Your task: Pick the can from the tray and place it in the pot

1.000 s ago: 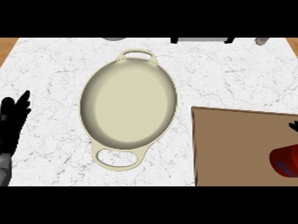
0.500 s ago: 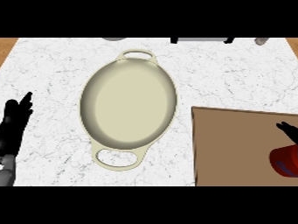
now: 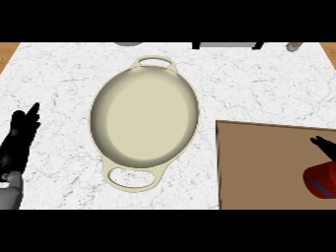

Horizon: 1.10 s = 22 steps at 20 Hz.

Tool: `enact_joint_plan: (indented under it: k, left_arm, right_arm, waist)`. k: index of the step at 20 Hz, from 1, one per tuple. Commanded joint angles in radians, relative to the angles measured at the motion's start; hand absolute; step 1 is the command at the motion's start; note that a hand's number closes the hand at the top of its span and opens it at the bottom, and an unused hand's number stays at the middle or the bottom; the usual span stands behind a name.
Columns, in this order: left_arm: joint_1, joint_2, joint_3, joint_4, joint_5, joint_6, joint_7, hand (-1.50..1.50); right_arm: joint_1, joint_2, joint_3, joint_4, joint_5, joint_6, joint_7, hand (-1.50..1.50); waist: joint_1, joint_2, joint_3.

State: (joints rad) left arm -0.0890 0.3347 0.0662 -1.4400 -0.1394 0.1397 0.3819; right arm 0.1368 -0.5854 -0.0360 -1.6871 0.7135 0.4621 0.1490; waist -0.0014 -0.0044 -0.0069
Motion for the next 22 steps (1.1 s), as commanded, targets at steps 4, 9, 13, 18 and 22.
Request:
enact_joint_plan:
  k: [4, 9, 13, 18, 22]
  left_arm:
    - [-0.056, -0.011, 0.022, 0.021, -0.019, -0.004, 0.021, 0.0]
    - [-0.009, -0.015, 0.034, 0.011, -0.022, -0.029, -0.012, 0.0]
    - [-0.008, -0.01, 0.057, 0.014, -0.005, -0.057, -0.013, 0.0]
    - [0.017, -0.015, 0.061, -0.059, -0.02, -0.074, 0.029, 0.0]
    - [-0.036, -0.036, 0.06, 0.074, -0.053, -0.046, -0.055, 0.0]
  right_arm:
    - [-0.011, 0.05, 0.033, 0.074, 0.054, -0.006, -0.06, 1.5]
    - [0.0, 0.047, 0.002, 0.09, 0.136, -0.145, -0.177, 1.5]
    - [-0.075, 0.058, 0.007, 0.118, 0.194, -0.181, -0.189, 1.5]
    - [-0.113, 0.1, -0.008, 0.086, 0.225, -0.178, -0.166, 1.5]
    - [-0.238, 0.187, 0.083, 0.152, 0.289, -0.139, -0.054, 1.5]
  waist:
    - [-0.001, 0.005, 0.007]
    - [0.0, 0.004, 0.007]
    - [0.003, 0.004, 0.007]
    - [0.004, 0.004, 0.007]
    - [0.006, 0.007, 0.007]
